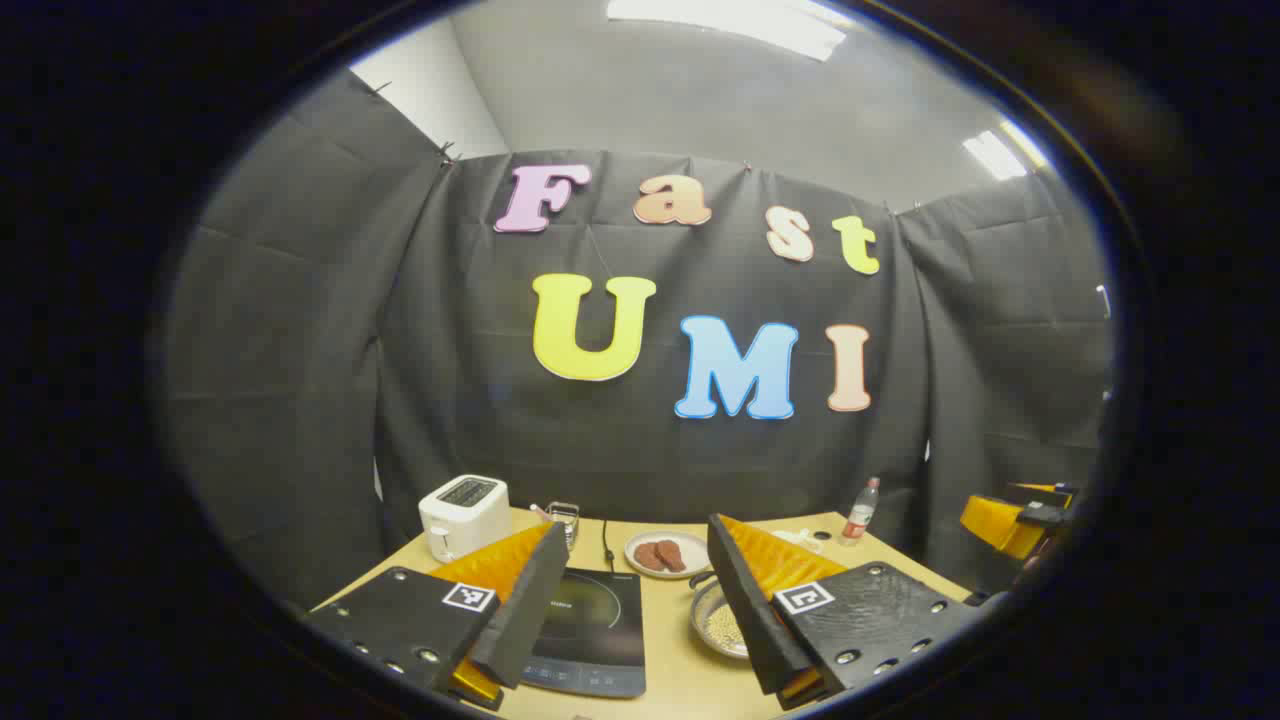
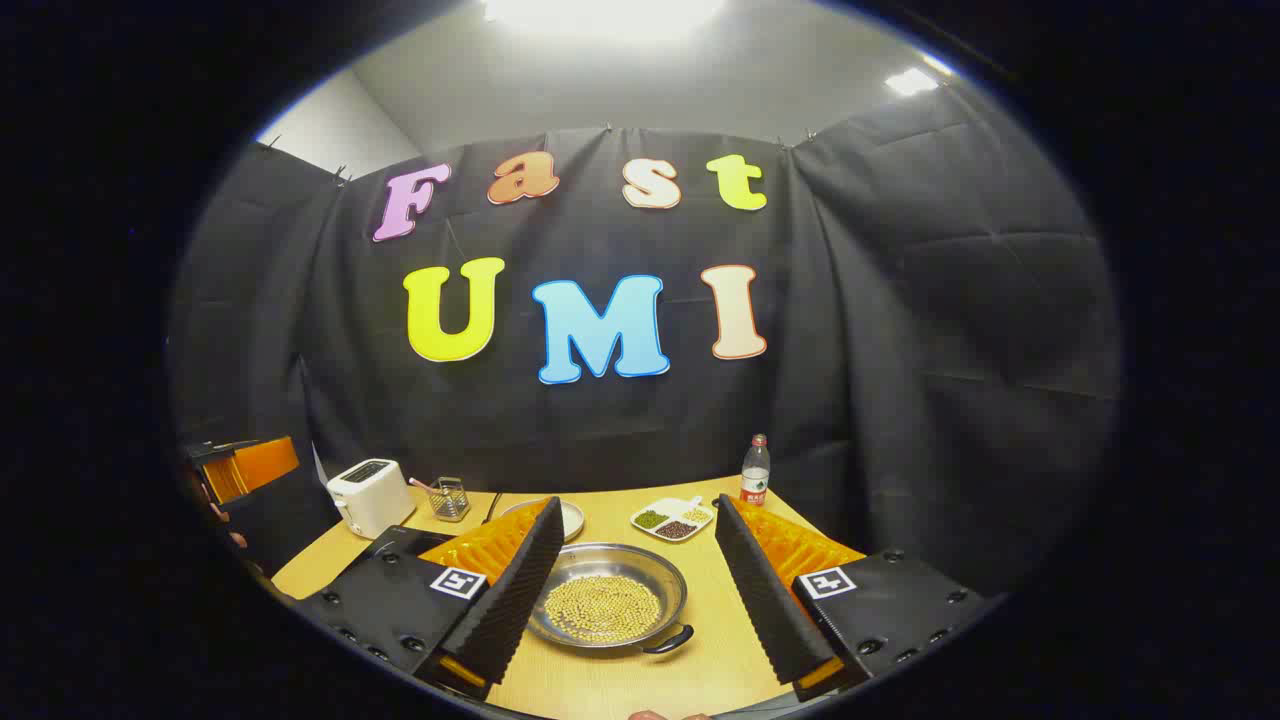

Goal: First push the handle of the pot to place it horizontally, then grasp the pot with both hands and set it on the induction cooktop.

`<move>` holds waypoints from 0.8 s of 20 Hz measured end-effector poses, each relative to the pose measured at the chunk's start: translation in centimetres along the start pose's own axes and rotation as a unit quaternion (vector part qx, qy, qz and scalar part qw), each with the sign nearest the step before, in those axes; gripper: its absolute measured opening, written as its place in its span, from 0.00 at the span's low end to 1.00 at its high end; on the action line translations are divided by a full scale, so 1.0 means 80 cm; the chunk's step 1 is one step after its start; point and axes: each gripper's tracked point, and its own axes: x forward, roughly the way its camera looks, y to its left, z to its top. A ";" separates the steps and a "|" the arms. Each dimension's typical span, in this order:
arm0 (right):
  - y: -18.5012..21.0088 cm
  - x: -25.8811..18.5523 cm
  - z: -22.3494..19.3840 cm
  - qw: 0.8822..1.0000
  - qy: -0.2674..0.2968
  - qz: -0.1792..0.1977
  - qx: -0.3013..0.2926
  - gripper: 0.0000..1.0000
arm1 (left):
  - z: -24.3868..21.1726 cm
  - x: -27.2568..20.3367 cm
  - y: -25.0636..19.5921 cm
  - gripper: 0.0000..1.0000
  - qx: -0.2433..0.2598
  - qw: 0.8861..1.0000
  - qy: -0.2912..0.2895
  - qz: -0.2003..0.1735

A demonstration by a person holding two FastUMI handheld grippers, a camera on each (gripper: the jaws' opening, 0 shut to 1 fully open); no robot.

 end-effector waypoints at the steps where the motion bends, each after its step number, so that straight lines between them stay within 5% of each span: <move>1: 0.000 0.002 0.002 1.000 0.000 0.001 0.001 0.98 | 0.002 -0.001 -0.001 0.82 0.000 1.000 -0.001 0.000; 16: -0.015 0.005 -0.013 1.000 0.020 -0.007 -0.007 0.98 | 0.002 -0.009 -0.008 0.82 0.009 1.000 -0.003 -0.001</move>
